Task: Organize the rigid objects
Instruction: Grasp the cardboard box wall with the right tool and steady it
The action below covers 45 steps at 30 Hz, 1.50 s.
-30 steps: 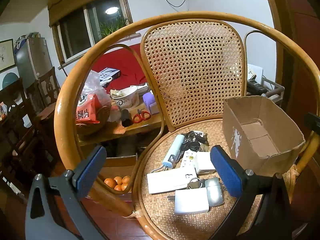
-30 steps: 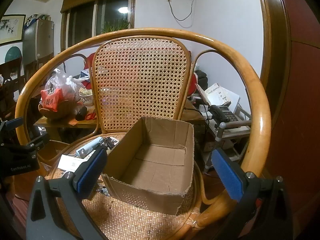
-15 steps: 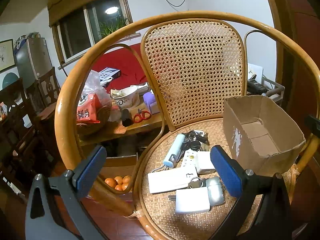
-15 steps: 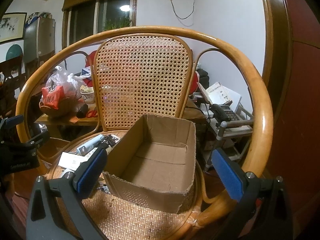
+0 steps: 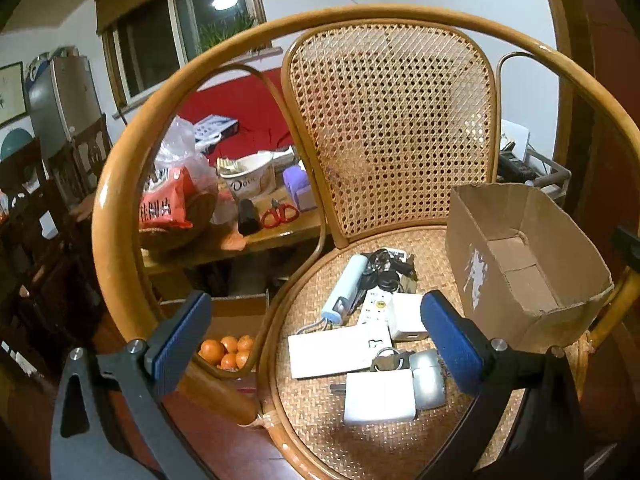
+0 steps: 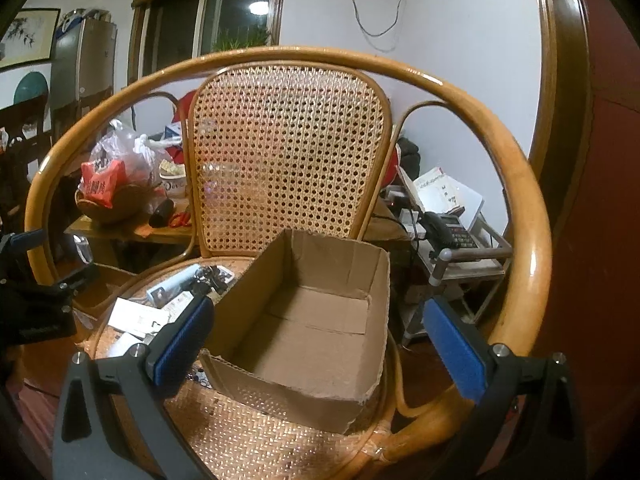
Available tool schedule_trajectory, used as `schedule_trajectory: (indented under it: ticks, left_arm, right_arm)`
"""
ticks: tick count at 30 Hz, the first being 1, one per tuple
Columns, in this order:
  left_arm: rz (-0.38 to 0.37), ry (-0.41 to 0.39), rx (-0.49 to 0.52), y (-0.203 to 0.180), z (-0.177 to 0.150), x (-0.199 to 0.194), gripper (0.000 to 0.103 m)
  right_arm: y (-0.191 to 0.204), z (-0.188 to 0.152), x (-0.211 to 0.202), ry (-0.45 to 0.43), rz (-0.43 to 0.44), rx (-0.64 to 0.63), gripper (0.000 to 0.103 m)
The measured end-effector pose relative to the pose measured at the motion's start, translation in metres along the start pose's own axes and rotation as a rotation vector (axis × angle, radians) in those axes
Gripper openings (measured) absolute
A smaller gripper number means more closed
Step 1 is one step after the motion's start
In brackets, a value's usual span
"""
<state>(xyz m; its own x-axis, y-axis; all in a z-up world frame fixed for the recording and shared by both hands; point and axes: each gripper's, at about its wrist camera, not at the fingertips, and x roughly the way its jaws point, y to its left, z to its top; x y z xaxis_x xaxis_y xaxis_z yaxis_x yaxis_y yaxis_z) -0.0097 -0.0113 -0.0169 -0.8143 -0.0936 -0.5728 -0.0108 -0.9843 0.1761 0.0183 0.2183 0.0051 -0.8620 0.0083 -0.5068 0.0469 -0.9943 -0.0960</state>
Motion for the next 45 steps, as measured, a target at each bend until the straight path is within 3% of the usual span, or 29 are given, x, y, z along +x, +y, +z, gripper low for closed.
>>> schedule_trajectory:
  ticks: [5, 10, 13, 15, 17, 23, 32, 38, 45]
  left_arm:
    - [-0.100, 0.068, 0.003, -0.005, 0.004, 0.011, 0.103]
    - [-0.127, 0.080, -0.030, -0.003, 0.015, 0.018, 0.103]
    - [-0.097, 0.073, -0.021, -0.004, 0.023, 0.021, 0.103]
    - [-0.077, 0.069, -0.008, -0.005, 0.025, 0.023, 0.103]
    - [-0.065, 0.083, -0.003, -0.004, 0.026, 0.028, 0.103]
    - [-0.065, 0.144, 0.020, -0.006, 0.016, 0.040, 0.103]
    - [-0.079, 0.235, 0.038, -0.010, -0.003, 0.057, 0.103]
    - [-0.087, 0.281, 0.063, -0.014, -0.014, 0.065, 0.103]
    - [-0.149, 0.311, 0.065, -0.017, -0.021, 0.066, 0.103]
  right_arm:
    - [-0.003, 0.005, 0.021, 0.065, 0.009, 0.014, 0.103]
    - [-0.005, 0.017, 0.031, 0.067, 0.015, 0.023, 0.099]
    - [-0.009, 0.023, 0.043, 0.103, -0.002, 0.040, 0.094]
    - [-0.011, 0.024, 0.050, 0.129, -0.010, 0.051, 0.081]
    - [-0.014, 0.025, 0.061, 0.167, -0.012, 0.062, 0.078]
    - [-0.022, 0.022, 0.091, 0.282, -0.049, 0.074, 0.077]
    - [-0.038, 0.012, 0.116, 0.383, -0.107, 0.049, 0.077]
    - [-0.043, 0.003, 0.123, 0.395, -0.102, 0.042, 0.077]
    - [-0.042, -0.008, 0.137, 0.446, -0.130, 0.002, 0.068]
